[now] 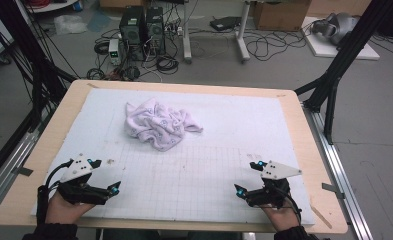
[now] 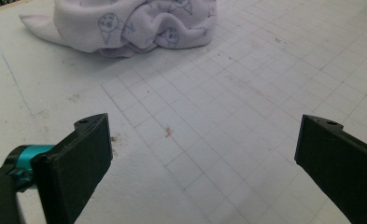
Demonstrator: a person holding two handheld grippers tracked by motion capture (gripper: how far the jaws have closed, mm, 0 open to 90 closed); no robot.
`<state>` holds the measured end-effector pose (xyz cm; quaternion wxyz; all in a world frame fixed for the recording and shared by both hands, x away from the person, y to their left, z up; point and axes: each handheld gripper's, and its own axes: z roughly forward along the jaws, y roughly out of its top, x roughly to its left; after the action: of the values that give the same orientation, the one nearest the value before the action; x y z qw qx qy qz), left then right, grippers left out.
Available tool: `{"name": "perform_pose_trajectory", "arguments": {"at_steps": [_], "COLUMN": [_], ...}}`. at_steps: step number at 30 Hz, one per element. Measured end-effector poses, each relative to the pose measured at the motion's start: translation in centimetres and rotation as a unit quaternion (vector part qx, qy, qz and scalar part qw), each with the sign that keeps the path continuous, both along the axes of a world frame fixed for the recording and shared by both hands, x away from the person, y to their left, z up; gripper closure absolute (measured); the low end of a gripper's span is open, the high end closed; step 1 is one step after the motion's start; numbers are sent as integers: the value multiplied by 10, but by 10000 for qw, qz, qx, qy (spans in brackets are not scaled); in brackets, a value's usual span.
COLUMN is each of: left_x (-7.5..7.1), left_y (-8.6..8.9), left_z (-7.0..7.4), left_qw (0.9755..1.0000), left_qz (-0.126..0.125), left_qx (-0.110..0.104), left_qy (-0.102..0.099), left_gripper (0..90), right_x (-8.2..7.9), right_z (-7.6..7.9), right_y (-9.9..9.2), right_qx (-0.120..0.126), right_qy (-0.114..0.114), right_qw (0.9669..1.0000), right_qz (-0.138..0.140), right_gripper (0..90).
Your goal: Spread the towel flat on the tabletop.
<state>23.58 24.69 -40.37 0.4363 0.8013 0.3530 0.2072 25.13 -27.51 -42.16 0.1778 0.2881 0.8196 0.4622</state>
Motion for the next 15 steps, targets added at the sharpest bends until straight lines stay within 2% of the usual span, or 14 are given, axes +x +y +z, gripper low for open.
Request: {"name": "perform_pose_trajectory", "arguments": {"at_steps": [15], "left_x": [-1], "left_y": [-2], "left_z": [0], "left_qw": [10000], "left_qz": [-22], "left_qx": [17], "left_qy": [-33], "left_gripper": [45], "right_x": [0], "right_z": [-2], "right_y": [2], "right_qx": [-87], "right_qy": [19], "right_qw": [10000], "right_qz": [43], "right_gripper": [89]}}
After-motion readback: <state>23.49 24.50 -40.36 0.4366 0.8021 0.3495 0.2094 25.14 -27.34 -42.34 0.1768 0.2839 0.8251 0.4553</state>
